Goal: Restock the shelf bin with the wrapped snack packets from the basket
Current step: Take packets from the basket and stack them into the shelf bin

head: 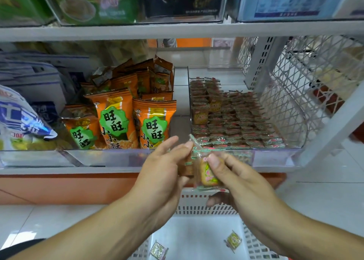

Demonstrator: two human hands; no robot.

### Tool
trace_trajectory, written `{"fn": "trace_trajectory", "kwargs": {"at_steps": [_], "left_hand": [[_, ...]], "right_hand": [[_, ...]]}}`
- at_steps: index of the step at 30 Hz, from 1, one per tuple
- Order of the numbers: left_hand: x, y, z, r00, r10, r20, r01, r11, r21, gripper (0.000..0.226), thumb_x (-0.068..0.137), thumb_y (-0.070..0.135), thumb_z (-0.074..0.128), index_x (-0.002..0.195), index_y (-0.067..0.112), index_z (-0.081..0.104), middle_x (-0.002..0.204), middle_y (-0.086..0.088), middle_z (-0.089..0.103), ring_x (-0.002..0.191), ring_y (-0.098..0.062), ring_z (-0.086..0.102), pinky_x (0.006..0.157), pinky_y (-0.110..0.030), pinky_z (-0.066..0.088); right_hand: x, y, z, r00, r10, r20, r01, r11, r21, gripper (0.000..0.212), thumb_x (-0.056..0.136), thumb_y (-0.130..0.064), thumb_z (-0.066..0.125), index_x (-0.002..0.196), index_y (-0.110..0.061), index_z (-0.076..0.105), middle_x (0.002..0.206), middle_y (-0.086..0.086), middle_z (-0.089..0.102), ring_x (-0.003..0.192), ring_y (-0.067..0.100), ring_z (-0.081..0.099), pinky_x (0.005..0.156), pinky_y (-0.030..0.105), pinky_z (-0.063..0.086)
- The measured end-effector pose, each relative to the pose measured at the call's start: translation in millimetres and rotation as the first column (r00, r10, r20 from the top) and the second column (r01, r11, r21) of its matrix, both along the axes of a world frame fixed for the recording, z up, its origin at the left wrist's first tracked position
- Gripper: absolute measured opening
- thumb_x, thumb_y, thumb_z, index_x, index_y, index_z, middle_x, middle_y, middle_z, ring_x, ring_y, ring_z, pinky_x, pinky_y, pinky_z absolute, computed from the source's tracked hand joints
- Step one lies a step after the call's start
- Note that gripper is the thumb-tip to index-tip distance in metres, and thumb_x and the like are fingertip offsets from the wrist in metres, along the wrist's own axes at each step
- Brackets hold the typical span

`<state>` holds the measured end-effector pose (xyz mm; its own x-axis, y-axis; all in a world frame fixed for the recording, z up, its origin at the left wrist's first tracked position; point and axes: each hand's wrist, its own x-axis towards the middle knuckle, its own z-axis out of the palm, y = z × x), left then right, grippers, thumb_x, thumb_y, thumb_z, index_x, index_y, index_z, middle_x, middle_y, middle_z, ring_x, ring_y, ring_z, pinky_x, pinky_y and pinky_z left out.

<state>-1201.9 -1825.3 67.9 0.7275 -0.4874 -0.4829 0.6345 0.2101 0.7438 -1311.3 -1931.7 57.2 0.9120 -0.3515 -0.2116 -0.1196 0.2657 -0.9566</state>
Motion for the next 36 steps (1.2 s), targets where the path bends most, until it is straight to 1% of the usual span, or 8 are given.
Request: {"fn": "trace_trajectory", "kwargs": {"at_steps": [3, 9, 16, 20, 23, 28, 32, 36], "left_hand": [[2, 2, 2, 0.993, -0.116, 0.035, 0.117, 0.993, -0.016, 0.029, 0.096, 0.018, 0.061, 0.123, 0.01, 0.069, 0.108, -0.015, 0.077, 0.088, -0.027, 0.077, 0.078, -0.049, 0.064], [1, 7, 0, 0.973, -0.224, 0.06, 0.226, 0.974, -0.03, 0.032, 0.099, 0.014, 0.051, 0.125, 0.008, 0.07, 0.119, -0.016, 0.074, 0.122, -0.036, 0.064, 0.108, -0.052, 0.049], [3, 9, -5, 0.956, -0.189, 0.224, 0.2, 0.979, -0.028, 0.054, 0.065, 0.003, 0.078, 0.118, 0.013, 0.071, 0.112, -0.008, 0.078, 0.092, -0.022, 0.077, 0.071, -0.023, 0.06], [4, 8, -5, 0.94, -0.171, 0.296, 0.181, 0.983, -0.006, 0.045, 0.053, 0.005, 0.088, 0.093, 0.022, 0.082, 0.103, -0.006, 0.08, 0.092, -0.023, 0.078, 0.072, -0.023, 0.06], [4, 10, -6, 0.916, -0.188, 0.354, 0.172, 0.982, 0.079, 0.052, 0.053, 0.007, 0.098, 0.098, 0.023, 0.08, 0.108, -0.008, 0.078, 0.102, -0.028, 0.075, 0.085, -0.034, 0.06], [3, 9, -2, 0.937, -0.155, 0.313, 0.156, 0.987, 0.02, 0.022, 0.08, 0.029, 0.082, 0.097, 0.016, 0.078, 0.108, -0.012, 0.078, 0.095, -0.018, 0.075, 0.08, -0.027, 0.06], [8, 11, 1, 0.974, -0.127, 0.188, 0.124, 0.992, 0.028, 0.023, 0.097, 0.021, 0.062, 0.107, 0.001, 0.069, 0.103, -0.017, 0.078, 0.091, -0.022, 0.077, 0.069, -0.025, 0.062], [12, 12, 3, 0.976, -0.194, 0.1, 0.198, 0.98, -0.029, 0.032, 0.096, 0.019, 0.063, 0.115, -0.007, 0.064, 0.109, -0.021, 0.076, 0.095, -0.028, 0.076, 0.068, -0.033, 0.064]], "right_hand": [[3, -6, 3, 0.998, -0.052, -0.038, 0.054, 0.997, 0.055, 0.042, 0.077, -0.056, 0.067, 0.106, -0.028, 0.075, 0.105, 0.006, 0.077, 0.091, 0.015, 0.072, 0.059, 0.027, 0.057], [5, -21, 18, 0.994, -0.09, -0.055, 0.096, 0.987, 0.127, 0.048, 0.082, -0.056, 0.063, 0.111, -0.02, 0.075, 0.108, 0.008, 0.077, 0.088, 0.015, 0.072, 0.06, 0.024, 0.055], [4, -32, 25, 0.998, -0.065, -0.022, 0.069, 0.98, 0.186, 0.047, 0.088, -0.051, 0.058, 0.114, -0.015, 0.075, 0.115, 0.009, 0.075, 0.105, 0.022, 0.071, 0.087, 0.039, 0.056], [3, -27, 30, 0.999, 0.04, 0.019, -0.043, 0.991, 0.125, 0.052, 0.088, -0.047, 0.057, 0.123, -0.011, 0.069, 0.12, 0.011, 0.073, 0.111, 0.026, 0.067, 0.089, 0.032, 0.057], [3, -26, 31, 0.998, 0.01, 0.056, -0.018, 0.988, 0.153, 0.052, 0.083, -0.043, 0.063, 0.119, -0.007, 0.069, 0.116, 0.015, 0.073, 0.102, 0.025, 0.069, 0.082, 0.03, 0.059], [2, -30, 33, 0.988, -0.039, 0.147, 0.018, 0.989, 0.145, 0.051, 0.083, -0.039, 0.067, 0.12, -0.004, 0.066, 0.116, 0.02, 0.072, 0.107, 0.031, 0.07, 0.084, 0.029, 0.059], [-6, -36, 33, 0.958, 0.009, 0.287, 0.098, 0.929, -0.357, 0.044, 0.072, -0.054, 0.08, 0.106, -0.028, 0.071, 0.115, -0.001, 0.074, 0.108, 0.016, 0.07, 0.089, 0.024, 0.056], [-13, -40, 25, 0.919, 0.274, 0.285, 0.102, 0.532, -0.84, 0.034, 0.078, -0.035, 0.078, 0.109, -0.032, 0.065, 0.133, -0.016, 0.062, 0.128, 0.011, 0.058, 0.1, 0.027, 0.05]]}}
